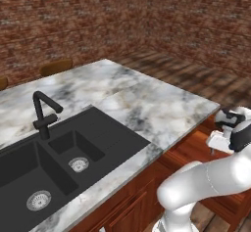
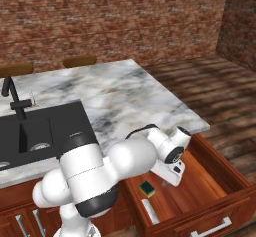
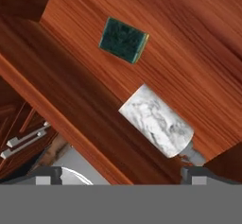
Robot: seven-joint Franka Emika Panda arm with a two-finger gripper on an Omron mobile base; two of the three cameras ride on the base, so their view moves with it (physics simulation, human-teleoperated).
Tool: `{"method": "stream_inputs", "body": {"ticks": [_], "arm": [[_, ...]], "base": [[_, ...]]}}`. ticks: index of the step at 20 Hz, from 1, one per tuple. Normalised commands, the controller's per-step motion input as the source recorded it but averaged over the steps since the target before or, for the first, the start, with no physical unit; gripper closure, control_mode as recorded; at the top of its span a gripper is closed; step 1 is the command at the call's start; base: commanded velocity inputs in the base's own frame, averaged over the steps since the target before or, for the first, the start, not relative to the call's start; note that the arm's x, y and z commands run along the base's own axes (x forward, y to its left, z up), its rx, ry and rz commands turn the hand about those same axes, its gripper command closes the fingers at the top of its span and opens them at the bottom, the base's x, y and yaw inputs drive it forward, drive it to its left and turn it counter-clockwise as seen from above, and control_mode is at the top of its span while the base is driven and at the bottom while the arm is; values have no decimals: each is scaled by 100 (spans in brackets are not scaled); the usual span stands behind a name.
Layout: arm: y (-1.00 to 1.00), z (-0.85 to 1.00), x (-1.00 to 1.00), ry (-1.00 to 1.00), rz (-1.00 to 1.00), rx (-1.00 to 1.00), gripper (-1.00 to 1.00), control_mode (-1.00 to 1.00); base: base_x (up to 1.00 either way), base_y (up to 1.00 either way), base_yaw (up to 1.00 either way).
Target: Restock the sink supplies by placing the sponge and soap dispenser on the counter and next to the sink. Make sure the soap dispenser is upright.
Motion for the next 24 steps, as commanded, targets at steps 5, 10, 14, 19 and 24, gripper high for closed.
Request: {"method": "stream_inputs", "body": {"ticks": [5, 10, 14, 19, 24], "arm": [[13, -37, 0, 7, 0, 0, -100, -100], [32, -38, 3, 4, -1, -1, -100, -100], [21, -16, 7, 0, 0, 0, -100, -100], [2, -18, 7, 0, -1, 0, -100, -100], [1, -27, 20, 0, -3, 0, -100, -100]], "base": [[0, 0, 0], [0, 0, 0], [0, 0, 0], [0, 0, 0], [0, 0, 0]]}}
